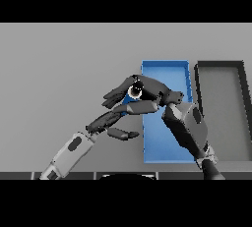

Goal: Pick up the blue pipe and place it into the blue bin.

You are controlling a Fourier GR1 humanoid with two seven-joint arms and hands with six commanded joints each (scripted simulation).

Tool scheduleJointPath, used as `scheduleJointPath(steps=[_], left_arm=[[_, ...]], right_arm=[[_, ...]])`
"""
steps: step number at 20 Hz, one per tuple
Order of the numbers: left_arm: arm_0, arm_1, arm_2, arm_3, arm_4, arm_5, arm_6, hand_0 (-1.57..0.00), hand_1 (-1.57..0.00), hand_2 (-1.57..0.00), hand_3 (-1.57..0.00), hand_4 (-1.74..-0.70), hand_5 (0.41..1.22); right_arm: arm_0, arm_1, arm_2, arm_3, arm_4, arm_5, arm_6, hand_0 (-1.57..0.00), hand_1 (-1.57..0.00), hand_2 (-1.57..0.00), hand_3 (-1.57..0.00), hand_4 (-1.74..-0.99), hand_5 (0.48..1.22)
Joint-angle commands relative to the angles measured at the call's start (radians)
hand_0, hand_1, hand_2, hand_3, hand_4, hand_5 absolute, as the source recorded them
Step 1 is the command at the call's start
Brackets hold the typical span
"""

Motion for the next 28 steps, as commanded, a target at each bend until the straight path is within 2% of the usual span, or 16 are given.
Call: scheduleJointPath(steps=[1,3,4,7,9,10,11,13,16,18,19,20,22,24,28], left_arm=[[-0.001,-0.009,-0.005,-0.003,-0.002,0.004,0.006,0.0,0.0,0.0,0.0,-0.92,0.503],[0.009,0.01,0.0,-0.025,0.002,0.001,-0.013,0.0,0.0,0.0,0.0,-0.91,0.502],[0.012,0.017,0.0,-0.023,-0.001,-0.001,-0.016,0.0,0.0,0.0,0.0,-0.91,0.502],[0.03,0.025,-0.003,-0.036,0.008,-0.012,-0.027,0.0,0.0,0.0,0.0,-0.91,0.492],[0.039,0.039,0.004,-0.047,0.018,-0.018,-0.031,0.0,0.0,0.0,0.0,-0.91,0.491],[0.047,0.031,-0.007,-0.059,0.011,-0.012,-0.035,0.0,0.0,0.0,0.0,-0.91,0.49],[0.025,0.021,-0.001,-0.048,0.013,-0.01,-0.009,0.0,0.0,0.0,0.0,-0.91,0.487],[0.018,0.029,0.014,-0.043,0.031,-0.019,0.001,0.0,0.0,0.0,0.0,-0.91,0.489],[0.015,0.022,0.013,-0.027,0.015,-0.007,-0.005,0.0,0.0,0.0,0.0,-0.89,0.487],[0.03,0.028,0.011,-0.035,0.019,-0.011,-0.014,0.0,0.0,0.0,0.0,-0.89,0.478],[0.026,0.022,0.01,-0.036,0.022,-0.011,-0.001,0.0,0.0,0.0,0.0,-0.89,0.474],[0.024,0.028,0.016,-0.038,0.027,-0.014,-0.003,0.0,0.0,0.0,0.0,-0.89,0.473],[0.025,0.018,0.007,-0.042,0.021,-0.009,-0.005,0.0,0.0,0.0,0.0,-0.89,0.466],[0.023,0.018,0.009,-0.045,0.018,-0.002,-0.006,0.0,0.0,0.0,0.0,-0.88,0.463],[0.028,0.012,0.007,-0.042,0.017,0.002,0.009,0.0,0.0,0.0,0.0,-0.88,0.46]], right_arm=[[-0.049,-0.014,-0.031,0.012,-0.042,-0.025,-0.002,-1.57,-1.57,-1.57,-1.57,-1.707,1.141],[-0.133,-0.066,-0.09,0.051,-0.04,-0.027,-0.046,-1.57,-1.57,-1.57,-1.57,-1.72,1.127],[-0.163,-0.081,-0.111,0.07,-0.027,-0.056,-0.054,-1.57,-1.57,-1.57,-1.57,-1.724,1.117],[-0.26,-0.138,-0.176,0.191,0.051,-0.11,-0.083,-1.57,-1.57,-1.57,-1.57,-1.732,1.117],[-0.266,-0.163,-0.21,0.281,0.098,-0.127,-0.087,-1.57,-1.57,-1.57,-1.57,-1.735,1.131],[-0.259,-0.185,-0.224,0.333,0.129,-0.109,-0.089,-1.57,-1.57,-1.57,-1.57,-1.736,1.135],[-0.246,-0.198,-0.236,0.366,0.152,-0.104,-0.09,-1.57,-1.57,-1.57,-1.57,-1.737,1.135],[-0.183,-0.209,-0.258,0.409,0.178,-0.119,-0.071,-1.57,-1.57,-1.57,-1.57,-1.739,1.124],[-0.073,-0.203,-0.263,0.428,0.223,-0.131,-0.062,-1.57,-1.57,-1.57,-1.57,-1.74,1.121],[0.015,-0.202,-0.247,0.391,0.255,-0.155,-0.02,-1.57,-1.57,-1.57,-1.57,-1.74,1.121],[0.039,-0.192,-0.246,0.411,0.274,-0.166,-0.014,-1.57,-1.57,-1.57,-1.57,-1.74,1.12],[0.075,-0.185,-0.244,0.405,0.274,-0.18,0.012,-1.57,-1.57,-1.57,-1.57,-1.741,1.12],[0.135,-0.202,-0.2,0.426,0.256,-0.214,0.012,-1.57,-1.57,-1.57,-1.57,-1.741,1.12],[0.193,-0.252,-0.112,0.437,0.215,-0.259,0.012,-1.57,-1.57,-1.57,-1.57,-1.741,1.122],[0.275,-0.341,0.039,0.445,0.147,-0.304,0.012,-1.57,-1.57,-1.57,-1.57,-1.591,1.114]])
